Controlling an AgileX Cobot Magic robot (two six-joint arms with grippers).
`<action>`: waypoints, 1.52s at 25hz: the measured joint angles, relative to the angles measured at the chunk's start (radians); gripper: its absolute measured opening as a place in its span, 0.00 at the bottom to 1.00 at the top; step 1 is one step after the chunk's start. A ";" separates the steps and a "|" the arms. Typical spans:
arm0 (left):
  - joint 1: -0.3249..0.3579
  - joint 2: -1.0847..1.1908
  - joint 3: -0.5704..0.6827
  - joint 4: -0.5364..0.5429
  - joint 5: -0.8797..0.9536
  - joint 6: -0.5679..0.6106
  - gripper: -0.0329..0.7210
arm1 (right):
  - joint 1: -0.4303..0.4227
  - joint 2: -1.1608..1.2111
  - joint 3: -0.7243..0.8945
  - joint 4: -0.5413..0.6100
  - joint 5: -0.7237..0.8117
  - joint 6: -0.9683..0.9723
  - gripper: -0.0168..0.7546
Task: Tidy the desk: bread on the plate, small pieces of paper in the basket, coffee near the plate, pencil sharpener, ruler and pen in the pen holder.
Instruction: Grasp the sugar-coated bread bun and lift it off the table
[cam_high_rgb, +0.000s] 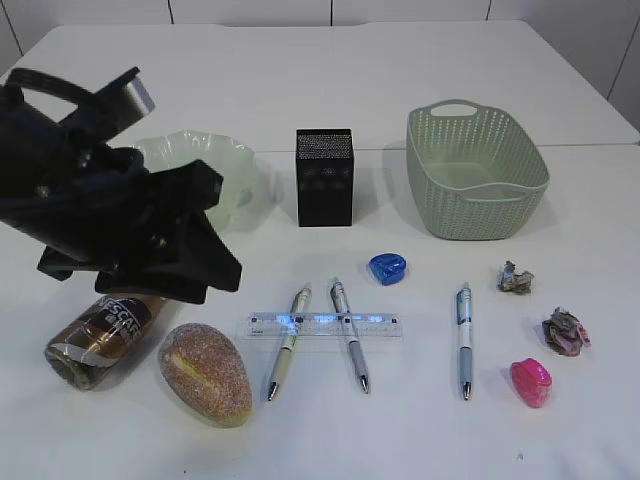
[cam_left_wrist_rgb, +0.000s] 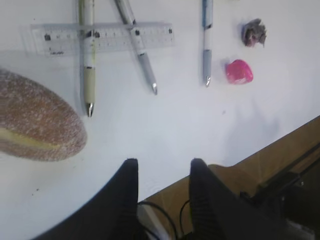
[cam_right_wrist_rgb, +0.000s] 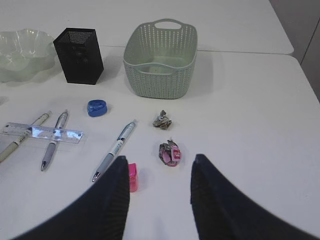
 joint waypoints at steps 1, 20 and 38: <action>0.000 0.002 0.000 0.020 0.017 -0.001 0.36 | 0.000 0.000 0.000 0.000 0.000 0.000 0.45; 0.000 0.011 -0.009 0.639 0.404 -0.547 0.36 | 0.000 0.000 0.000 0.000 0.000 0.000 0.45; -0.085 0.023 -0.009 0.528 0.220 -1.083 0.36 | 0.000 0.000 0.000 0.000 0.000 0.000 0.45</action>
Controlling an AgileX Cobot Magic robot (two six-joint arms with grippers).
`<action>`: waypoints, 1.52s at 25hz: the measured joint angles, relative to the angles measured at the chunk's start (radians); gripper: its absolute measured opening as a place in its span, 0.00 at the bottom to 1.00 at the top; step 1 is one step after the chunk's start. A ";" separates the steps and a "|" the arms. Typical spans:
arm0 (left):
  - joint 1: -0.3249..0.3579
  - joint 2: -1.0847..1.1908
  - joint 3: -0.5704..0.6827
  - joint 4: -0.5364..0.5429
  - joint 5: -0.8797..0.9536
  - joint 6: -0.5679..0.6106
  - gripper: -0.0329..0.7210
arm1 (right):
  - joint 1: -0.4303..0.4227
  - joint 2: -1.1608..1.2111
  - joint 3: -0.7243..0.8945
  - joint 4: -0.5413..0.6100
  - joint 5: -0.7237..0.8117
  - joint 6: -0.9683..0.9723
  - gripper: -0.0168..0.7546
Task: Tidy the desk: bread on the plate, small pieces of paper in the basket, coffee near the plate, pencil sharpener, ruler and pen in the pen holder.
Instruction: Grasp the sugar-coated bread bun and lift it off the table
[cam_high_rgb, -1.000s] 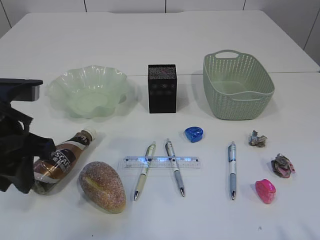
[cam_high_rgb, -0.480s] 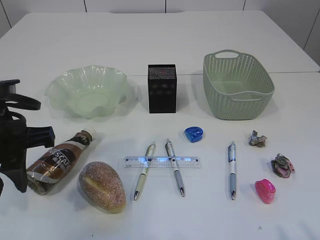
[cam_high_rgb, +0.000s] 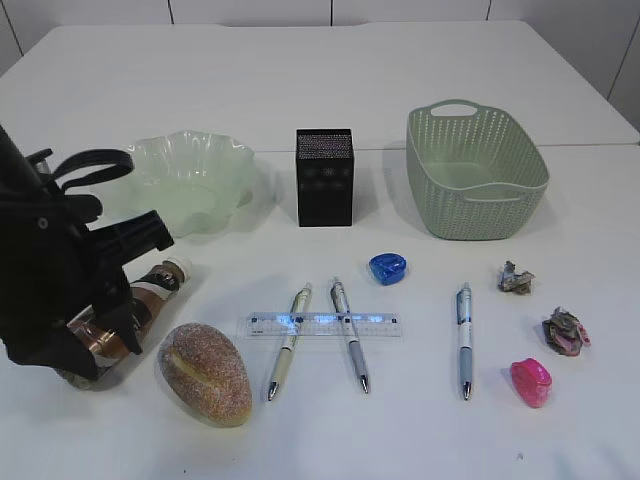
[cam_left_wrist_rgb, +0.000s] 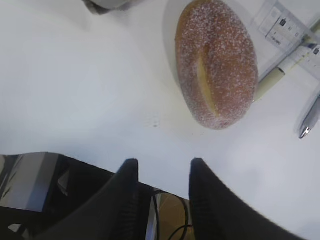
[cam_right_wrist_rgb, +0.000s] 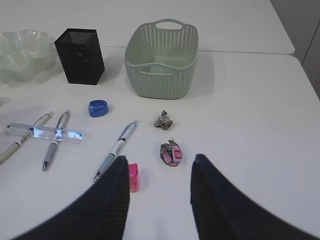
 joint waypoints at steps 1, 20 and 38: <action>-0.014 0.010 0.000 0.005 -0.016 -0.020 0.36 | 0.000 0.000 0.000 0.000 0.000 0.000 0.45; -0.131 0.134 -0.001 0.057 -0.249 -0.240 0.43 | 0.000 0.000 0.000 0.007 0.000 0.000 0.45; -0.161 0.190 -0.001 0.045 -0.220 -0.229 0.74 | 0.000 0.000 0.000 0.010 0.000 0.000 0.45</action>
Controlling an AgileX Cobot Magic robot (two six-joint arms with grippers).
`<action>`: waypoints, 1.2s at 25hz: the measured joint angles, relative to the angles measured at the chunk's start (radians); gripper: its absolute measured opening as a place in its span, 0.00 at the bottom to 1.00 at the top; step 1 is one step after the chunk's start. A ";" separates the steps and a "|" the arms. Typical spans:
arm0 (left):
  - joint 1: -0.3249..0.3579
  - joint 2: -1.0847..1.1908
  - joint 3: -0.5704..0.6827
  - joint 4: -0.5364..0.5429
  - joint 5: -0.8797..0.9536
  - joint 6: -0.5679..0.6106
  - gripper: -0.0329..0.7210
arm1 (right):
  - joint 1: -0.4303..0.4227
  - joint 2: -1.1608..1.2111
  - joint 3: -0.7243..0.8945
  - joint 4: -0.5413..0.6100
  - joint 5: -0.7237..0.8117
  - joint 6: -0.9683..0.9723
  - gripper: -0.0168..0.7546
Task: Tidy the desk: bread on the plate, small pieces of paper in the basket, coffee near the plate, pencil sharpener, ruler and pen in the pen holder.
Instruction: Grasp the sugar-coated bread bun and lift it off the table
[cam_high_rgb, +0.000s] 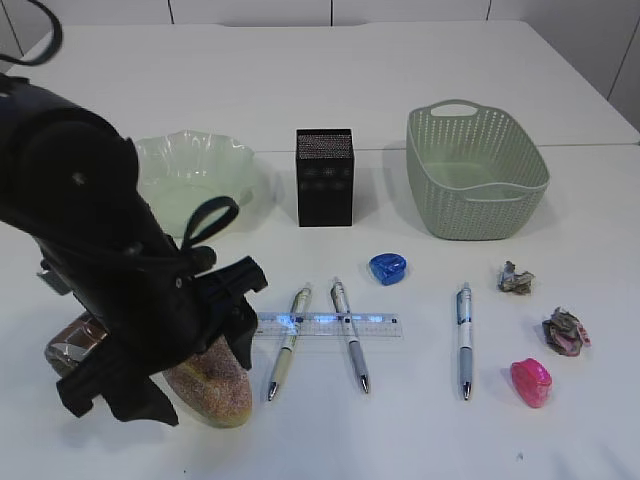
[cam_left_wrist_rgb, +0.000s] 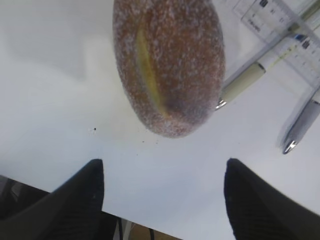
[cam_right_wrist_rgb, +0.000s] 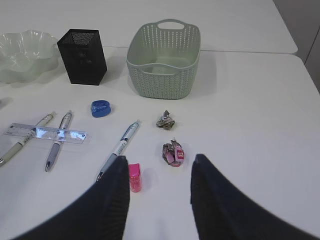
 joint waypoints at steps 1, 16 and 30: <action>-0.011 0.016 0.000 -0.006 -0.006 0.001 0.74 | 0.000 0.000 0.000 0.000 0.000 0.000 0.45; -0.024 0.125 -0.001 0.040 -0.078 -0.010 0.75 | 0.000 0.000 0.000 0.006 0.000 0.000 0.45; 0.027 0.163 -0.002 0.086 -0.128 -0.015 0.75 | 0.019 0.000 0.000 0.008 0.000 0.000 0.45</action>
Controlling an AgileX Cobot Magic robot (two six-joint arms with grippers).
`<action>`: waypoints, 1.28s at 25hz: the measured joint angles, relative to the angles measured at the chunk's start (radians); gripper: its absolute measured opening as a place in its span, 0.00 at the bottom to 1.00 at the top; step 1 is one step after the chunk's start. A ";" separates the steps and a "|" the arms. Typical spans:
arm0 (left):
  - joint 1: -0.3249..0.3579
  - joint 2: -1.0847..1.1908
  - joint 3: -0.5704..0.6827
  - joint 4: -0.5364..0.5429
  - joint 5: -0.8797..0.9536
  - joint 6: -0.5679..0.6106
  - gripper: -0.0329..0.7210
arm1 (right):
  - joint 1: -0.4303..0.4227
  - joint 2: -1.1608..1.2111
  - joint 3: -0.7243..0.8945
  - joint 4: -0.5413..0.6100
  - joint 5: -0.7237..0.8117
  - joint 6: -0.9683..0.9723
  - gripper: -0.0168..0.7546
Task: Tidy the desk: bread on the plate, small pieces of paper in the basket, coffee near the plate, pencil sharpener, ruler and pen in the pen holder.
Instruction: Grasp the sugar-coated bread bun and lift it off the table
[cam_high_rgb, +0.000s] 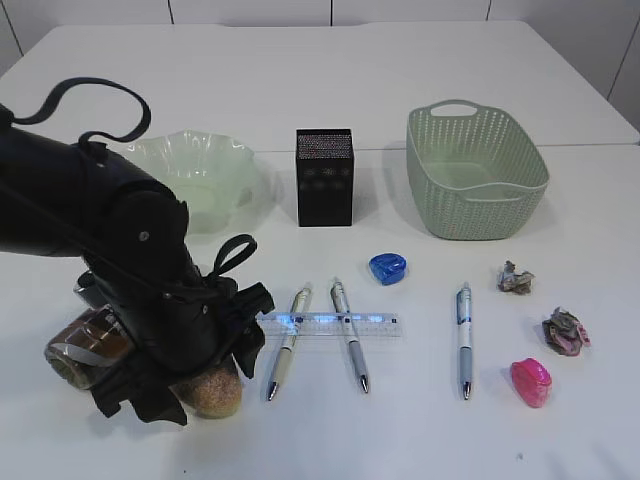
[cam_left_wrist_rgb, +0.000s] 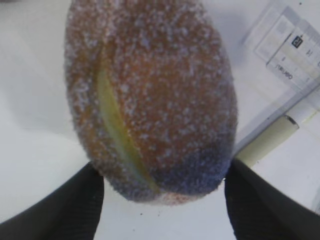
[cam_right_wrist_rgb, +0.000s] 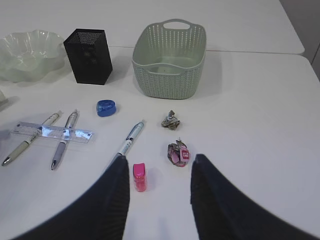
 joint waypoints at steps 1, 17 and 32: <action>0.000 0.008 0.000 0.000 0.000 0.000 0.74 | 0.000 0.000 0.000 0.000 0.000 0.000 0.45; 0.002 0.032 -0.002 0.008 -0.024 -0.002 0.41 | 0.000 0.000 0.000 0.000 -0.002 0.000 0.45; 0.002 -0.122 -0.005 0.007 0.083 0.046 0.38 | 0.000 0.000 0.000 0.000 -0.002 0.000 0.45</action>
